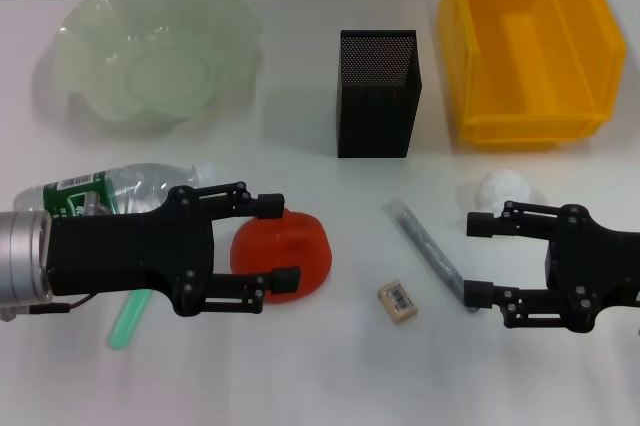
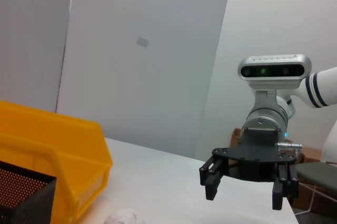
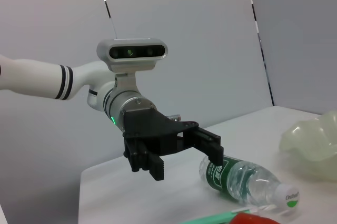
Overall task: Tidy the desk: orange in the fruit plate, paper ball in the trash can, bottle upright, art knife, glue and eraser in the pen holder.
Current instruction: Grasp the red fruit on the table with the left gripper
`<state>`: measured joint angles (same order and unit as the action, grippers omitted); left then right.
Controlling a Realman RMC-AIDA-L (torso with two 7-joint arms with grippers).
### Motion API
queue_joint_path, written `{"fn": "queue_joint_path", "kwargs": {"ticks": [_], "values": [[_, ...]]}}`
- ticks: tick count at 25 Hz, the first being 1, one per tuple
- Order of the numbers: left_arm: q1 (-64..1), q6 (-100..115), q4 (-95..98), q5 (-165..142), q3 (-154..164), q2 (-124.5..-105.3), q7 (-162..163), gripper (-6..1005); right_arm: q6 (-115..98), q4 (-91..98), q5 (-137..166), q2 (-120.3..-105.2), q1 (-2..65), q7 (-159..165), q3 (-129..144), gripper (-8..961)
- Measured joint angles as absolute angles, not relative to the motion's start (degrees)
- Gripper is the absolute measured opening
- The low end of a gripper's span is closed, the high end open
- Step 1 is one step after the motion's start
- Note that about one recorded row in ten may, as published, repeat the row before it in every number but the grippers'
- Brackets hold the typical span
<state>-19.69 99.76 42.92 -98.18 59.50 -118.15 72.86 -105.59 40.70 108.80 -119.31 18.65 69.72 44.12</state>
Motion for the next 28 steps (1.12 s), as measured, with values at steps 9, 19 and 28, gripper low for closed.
{"fn": "queue_joint_path", "kwargs": {"ticks": [9,19,28], "values": [[-19.68,99.55,42.87,-98.17,59.50,-118.13,72.86,793,-105.55,40.70,108.89,-119.36,18.72,69.69,44.12,762],[-21.42,96.04,40.53,-97.68,60.04,-118.88,68.50,782,-105.41,39.03,108.89,-119.44,18.58,69.07,44.12,762],[-24.54,89.94,33.75,-97.18,60.23,-118.91,64.53,773,-105.25,37.34,108.84,-119.46,18.32,68.48,43.94,763]]}}
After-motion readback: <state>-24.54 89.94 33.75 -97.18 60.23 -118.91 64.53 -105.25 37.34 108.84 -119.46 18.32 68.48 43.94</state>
